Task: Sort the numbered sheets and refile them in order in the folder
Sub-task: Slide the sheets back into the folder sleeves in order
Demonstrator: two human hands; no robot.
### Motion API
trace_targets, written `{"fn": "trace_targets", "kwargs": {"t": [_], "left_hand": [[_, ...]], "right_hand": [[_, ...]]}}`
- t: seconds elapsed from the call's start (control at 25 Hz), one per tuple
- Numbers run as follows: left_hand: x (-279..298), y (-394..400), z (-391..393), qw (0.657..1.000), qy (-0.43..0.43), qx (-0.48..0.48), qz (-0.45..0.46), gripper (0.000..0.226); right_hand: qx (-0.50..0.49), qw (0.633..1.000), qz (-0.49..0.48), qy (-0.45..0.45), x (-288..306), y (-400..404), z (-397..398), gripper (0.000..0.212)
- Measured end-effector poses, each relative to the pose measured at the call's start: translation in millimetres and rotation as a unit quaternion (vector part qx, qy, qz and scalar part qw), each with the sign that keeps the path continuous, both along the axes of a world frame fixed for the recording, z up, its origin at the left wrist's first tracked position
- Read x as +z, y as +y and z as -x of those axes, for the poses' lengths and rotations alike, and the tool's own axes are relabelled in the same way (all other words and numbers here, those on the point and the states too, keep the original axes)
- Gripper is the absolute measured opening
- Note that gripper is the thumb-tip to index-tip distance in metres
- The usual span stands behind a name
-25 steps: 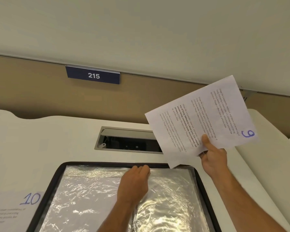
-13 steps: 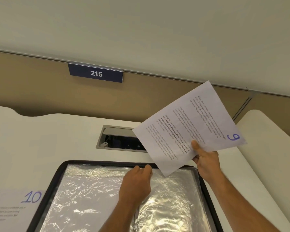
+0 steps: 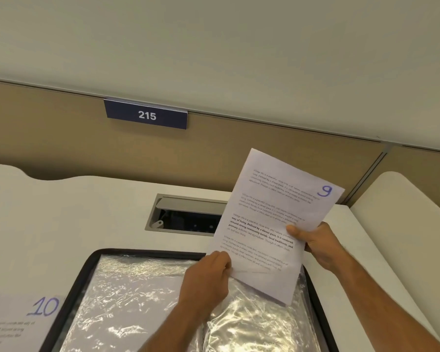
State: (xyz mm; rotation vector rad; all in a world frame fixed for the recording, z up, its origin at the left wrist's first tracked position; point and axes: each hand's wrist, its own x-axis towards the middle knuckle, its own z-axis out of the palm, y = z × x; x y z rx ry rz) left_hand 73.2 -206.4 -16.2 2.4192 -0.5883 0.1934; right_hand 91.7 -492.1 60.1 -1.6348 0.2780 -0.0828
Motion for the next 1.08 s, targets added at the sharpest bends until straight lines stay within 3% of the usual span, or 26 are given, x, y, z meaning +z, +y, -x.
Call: {"fn": "trace_targets", "kwargs": {"t": [0.36,0.64,0.8,0.96,1.08], "left_hand": [[32.6,22.2,-45.2,0.982,0.138,-0.078,-0.106,0.015],[34.9,17.2,-44.2,0.975,0.191,-0.094,-0.059,0.011],[31.9,13.7,-38.4,0.973,0.210,-0.092,-0.031,0.011],[32.1,10.6,-36.2,0.973,0.215,-0.086,-0.019,0.010],[33.2,7.8,-33.6,0.972,0.220,-0.078,-0.014,0.008]], "right_hand": [[0.033,0.999,-0.006,0.021,0.3,-7.4,-6.1,0.105],[0.110,0.989,0.014,0.101,-9.7,-1.0,-7.7,0.051],[0.178,0.969,0.056,0.161,-9.0,1.5,-3.0,0.044],[0.111,0.985,0.026,0.131,-9.8,1.1,-4.2,0.048],[0.140,0.970,0.073,0.184,-7.3,0.6,-4.7,0.034]]}}
